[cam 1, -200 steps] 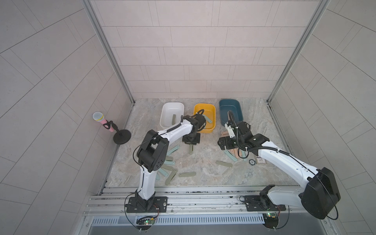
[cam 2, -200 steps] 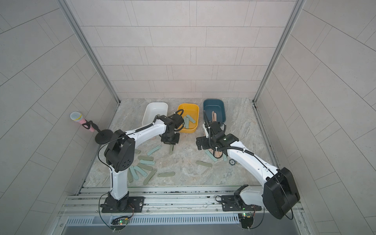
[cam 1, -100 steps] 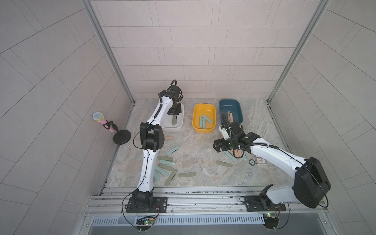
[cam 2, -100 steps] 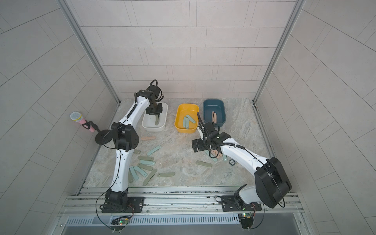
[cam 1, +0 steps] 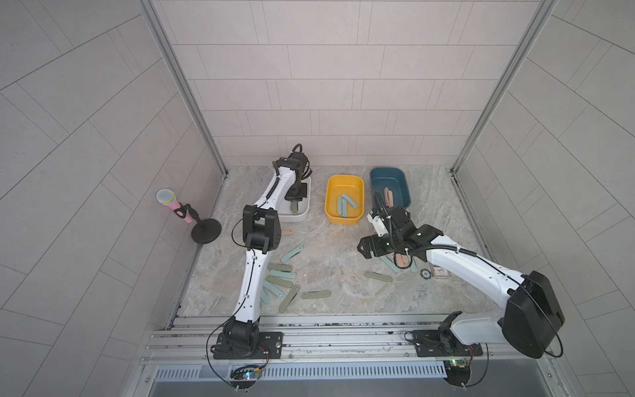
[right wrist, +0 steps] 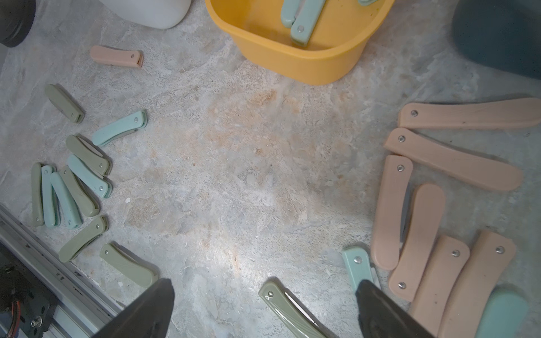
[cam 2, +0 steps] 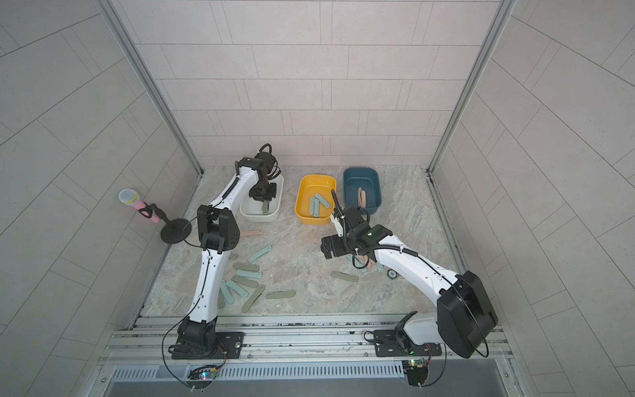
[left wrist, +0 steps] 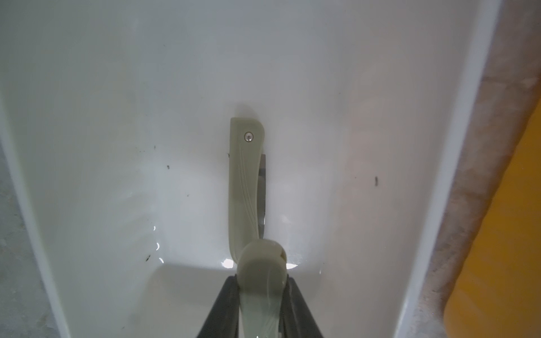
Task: Place the fruit knives into the storage box by color
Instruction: Place the fruit knife in the storage box, then pick up the fruit knife from the center of the board.
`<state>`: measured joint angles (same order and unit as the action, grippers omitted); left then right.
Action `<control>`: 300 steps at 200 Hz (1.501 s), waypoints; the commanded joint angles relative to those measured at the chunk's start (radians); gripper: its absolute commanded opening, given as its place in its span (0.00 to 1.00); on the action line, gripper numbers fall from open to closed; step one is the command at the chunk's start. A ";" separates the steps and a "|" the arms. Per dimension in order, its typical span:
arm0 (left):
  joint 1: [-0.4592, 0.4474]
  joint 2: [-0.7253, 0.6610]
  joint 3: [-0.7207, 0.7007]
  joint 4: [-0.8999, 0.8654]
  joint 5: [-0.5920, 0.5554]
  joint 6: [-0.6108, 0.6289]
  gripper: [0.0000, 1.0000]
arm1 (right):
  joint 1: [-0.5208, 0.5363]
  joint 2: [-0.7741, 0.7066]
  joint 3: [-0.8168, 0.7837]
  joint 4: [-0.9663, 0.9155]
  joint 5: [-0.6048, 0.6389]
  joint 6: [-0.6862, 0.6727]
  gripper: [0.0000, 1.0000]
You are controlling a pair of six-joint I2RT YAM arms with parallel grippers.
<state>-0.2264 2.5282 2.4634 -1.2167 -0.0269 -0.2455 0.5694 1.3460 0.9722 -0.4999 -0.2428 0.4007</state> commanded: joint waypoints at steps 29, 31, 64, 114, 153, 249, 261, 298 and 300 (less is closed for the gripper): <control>0.006 -0.037 -0.055 -0.001 -0.006 0.008 0.14 | 0.012 -0.020 0.038 -0.054 -0.003 -0.012 1.00; 0.007 -0.036 -0.055 -0.001 -0.007 0.008 0.15 | 0.013 -0.020 0.037 -0.053 -0.003 -0.012 1.00; 0.007 -0.023 -0.051 -0.008 -0.044 0.008 0.29 | 0.031 -0.010 0.051 -0.078 0.002 -0.018 1.00; -0.005 -0.119 -0.053 -0.050 0.010 -0.051 0.96 | 0.047 0.014 0.071 -0.123 0.032 -0.059 1.00; -0.048 -0.408 -0.332 0.016 0.071 -0.073 1.00 | 0.088 0.008 0.060 -0.139 0.089 -0.082 1.00; -0.119 -0.969 -1.115 0.202 0.219 -0.126 1.00 | 0.263 -0.103 -0.105 -0.119 0.190 -0.105 1.00; -0.120 -0.991 -1.153 0.202 0.231 -0.128 1.00 | 0.295 -0.109 -0.114 -0.126 0.214 -0.096 1.00; -0.120 -1.065 -1.288 0.213 0.256 -0.156 1.00 | 0.412 -0.123 -0.180 -0.082 0.247 -0.046 1.00; -0.121 -1.068 -1.296 0.214 0.255 -0.159 1.00 | 0.418 -0.120 -0.181 -0.080 0.248 -0.044 1.00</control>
<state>-0.3435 1.5249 1.2297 -1.0180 0.2043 -0.3752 0.9272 1.2392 0.8276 -0.5884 -0.0387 0.3248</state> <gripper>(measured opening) 0.994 0.997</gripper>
